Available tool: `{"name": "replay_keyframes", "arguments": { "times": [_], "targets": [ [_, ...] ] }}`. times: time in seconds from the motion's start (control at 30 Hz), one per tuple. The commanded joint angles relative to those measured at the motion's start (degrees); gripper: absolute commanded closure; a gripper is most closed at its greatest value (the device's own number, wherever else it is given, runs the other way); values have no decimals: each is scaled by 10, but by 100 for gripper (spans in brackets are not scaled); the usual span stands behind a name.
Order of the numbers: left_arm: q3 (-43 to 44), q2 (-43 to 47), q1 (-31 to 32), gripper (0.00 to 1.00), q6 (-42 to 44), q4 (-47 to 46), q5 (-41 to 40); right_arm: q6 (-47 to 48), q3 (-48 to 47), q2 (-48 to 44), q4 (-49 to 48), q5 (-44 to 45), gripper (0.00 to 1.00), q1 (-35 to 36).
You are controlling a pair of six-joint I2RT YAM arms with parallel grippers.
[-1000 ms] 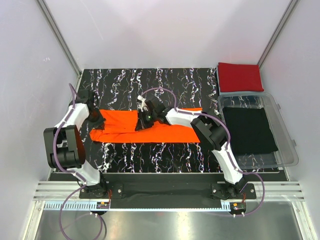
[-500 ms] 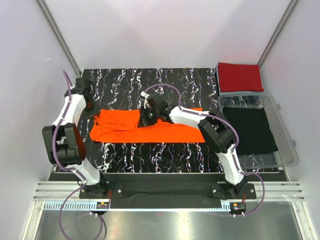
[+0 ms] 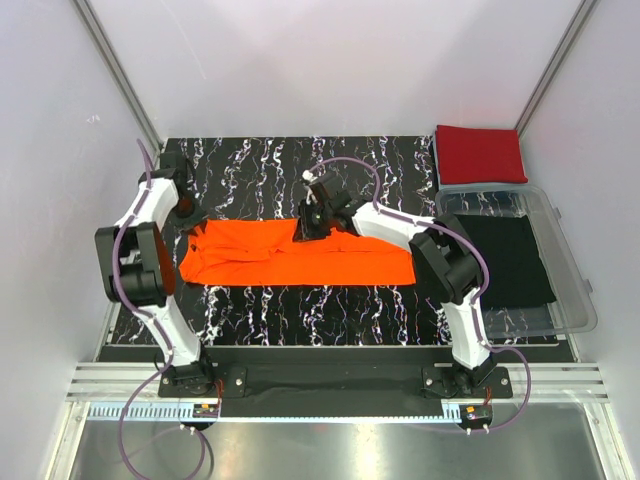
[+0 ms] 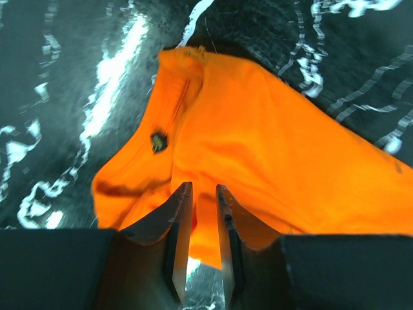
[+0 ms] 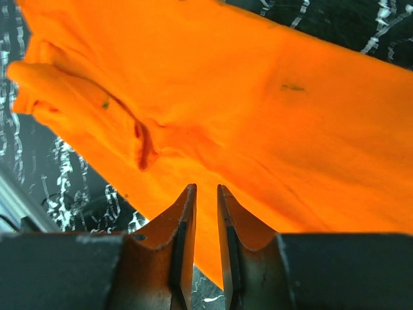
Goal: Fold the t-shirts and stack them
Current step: Fold the tshirt
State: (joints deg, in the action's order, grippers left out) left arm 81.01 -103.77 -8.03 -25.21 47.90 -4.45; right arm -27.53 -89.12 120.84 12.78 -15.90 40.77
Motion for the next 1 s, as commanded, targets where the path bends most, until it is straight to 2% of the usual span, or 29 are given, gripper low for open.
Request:
{"name": "replay_keyframes", "arguments": {
  "times": [0.0,0.27,0.6,0.83,0.97],
  "targets": [
    [38,-41,-4,74,6,-14,-5,-9,-15,6,10,46,75,-3],
    [114,-127,-27,74,-19,-14,-68,-16,52,0,23,140,77,-49],
    [164,-224,-37,74,1,-18,-69,-28,88,-22,46,236,78,-71],
    [211,-246,-37,74,6,-18,-44,4,69,-50,45,210,76,-75],
    [223,-205,-37,73,8,-12,-44,16,53,-70,51,188,73,-75]
  ]
}}
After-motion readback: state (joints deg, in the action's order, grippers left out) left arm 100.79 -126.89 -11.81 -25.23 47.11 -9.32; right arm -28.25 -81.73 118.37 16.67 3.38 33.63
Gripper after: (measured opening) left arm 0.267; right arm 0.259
